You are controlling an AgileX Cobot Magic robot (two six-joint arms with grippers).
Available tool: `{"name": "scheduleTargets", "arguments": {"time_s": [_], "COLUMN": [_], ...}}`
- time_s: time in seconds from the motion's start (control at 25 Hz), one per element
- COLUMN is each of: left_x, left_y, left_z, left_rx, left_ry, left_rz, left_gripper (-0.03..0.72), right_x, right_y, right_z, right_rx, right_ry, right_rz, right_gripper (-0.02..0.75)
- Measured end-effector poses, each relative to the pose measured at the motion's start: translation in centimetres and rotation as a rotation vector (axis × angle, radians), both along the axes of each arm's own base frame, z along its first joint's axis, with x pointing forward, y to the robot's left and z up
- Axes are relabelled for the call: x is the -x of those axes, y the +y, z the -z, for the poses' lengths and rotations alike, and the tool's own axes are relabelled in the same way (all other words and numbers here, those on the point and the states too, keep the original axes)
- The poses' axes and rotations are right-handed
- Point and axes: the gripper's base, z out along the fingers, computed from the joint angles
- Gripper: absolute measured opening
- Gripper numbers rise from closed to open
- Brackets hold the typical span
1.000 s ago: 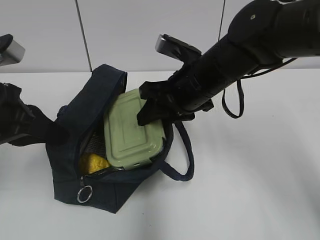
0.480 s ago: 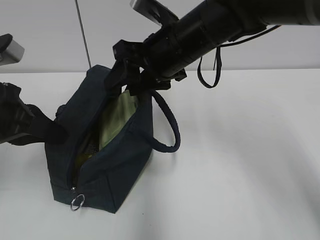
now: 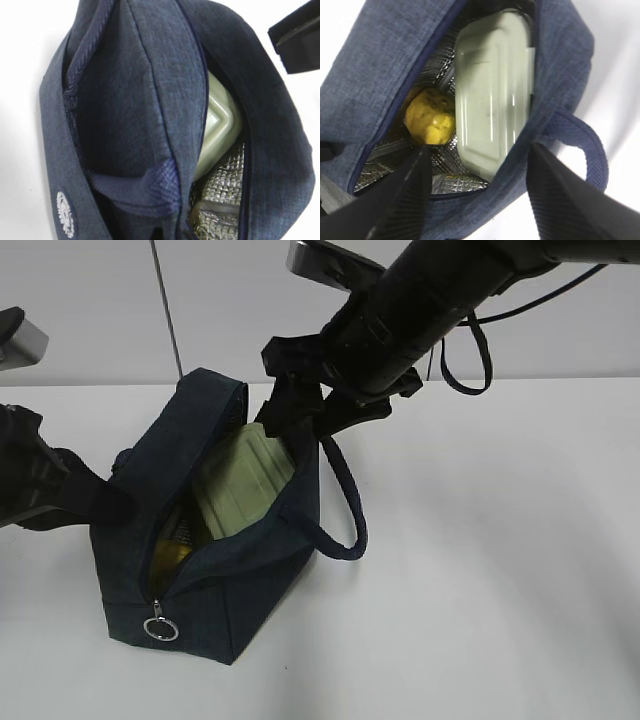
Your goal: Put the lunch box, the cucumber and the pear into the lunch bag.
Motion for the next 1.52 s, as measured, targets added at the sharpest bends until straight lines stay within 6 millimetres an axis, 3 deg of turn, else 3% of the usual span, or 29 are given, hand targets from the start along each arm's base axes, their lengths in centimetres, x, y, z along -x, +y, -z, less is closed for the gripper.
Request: {"name": "scheduleTargets", "arguments": {"time_s": [0.16,0.36,0.44,0.52,0.6,0.72,0.96,1.12,1.2,1.24,1.44,1.52], "left_x": [0.0,0.1,0.1,0.1,-0.1,-0.9,-3.1,-3.7,-3.8,-3.8,-3.8,-3.6], "left_y": [0.0,0.0,-0.1,-0.1,-0.6,-2.0,-5.1,-5.7,-5.7,-5.7,-5.7,-5.6], "left_z": [0.0,0.0,0.0,0.1,0.2,0.3,-0.5,-0.8,-0.7,-0.6,-0.9,-1.4], "left_rx": [0.0,0.002,0.003,0.003,0.004,-0.001,0.013,0.014,0.01,0.009,0.011,0.012], "left_ry": [0.0,0.007,0.012,0.018,0.032,0.064,0.051,0.046,0.048,0.049,0.04,0.02], "left_rz": [0.0,0.006,0.011,0.014,0.039,0.085,0.139,0.145,0.145,0.145,0.147,0.152], "left_gripper": [-0.016,-0.016,-0.016,-0.016,-0.016,-0.016,-0.016,-0.015,0.008,0.041,0.333,0.403], "right_x": [-0.3,-1.3,-1.5,-1.5,-1.5,-0.7,2.5,4.0,4.0,4.0,4.0,4.4], "right_y": [0.0,0.4,0.4,0.2,-0.3,-2.0,-8.2,-8.7,-8.4,-8.3,-8.0,-8.2], "right_z": [0.6,3.5,4.0,4.1,3.9,2.8,1.9,1.3,1.2,1.1,0.5,-0.5], "right_rx": [0.017,0.05,0.065,0.089,0.13,0.167,0.133,0.095,0.075,0.062,0.025,0.012], "right_ry": [0.013,0.062,0.061,0.048,0.023,-0.019,-0.035,-0.059,-0.072,-0.08,-0.125,-0.16], "right_rz": [0.015,0.025,0.028,0.021,0.024,0.063,0.19,0.137,0.107,0.091,0.068,0.072], "right_gripper": [0.468,0.403,0.292,0.124,0.029,0.008,0.006,0.008,0.041,0.093,0.517,0.569]}}
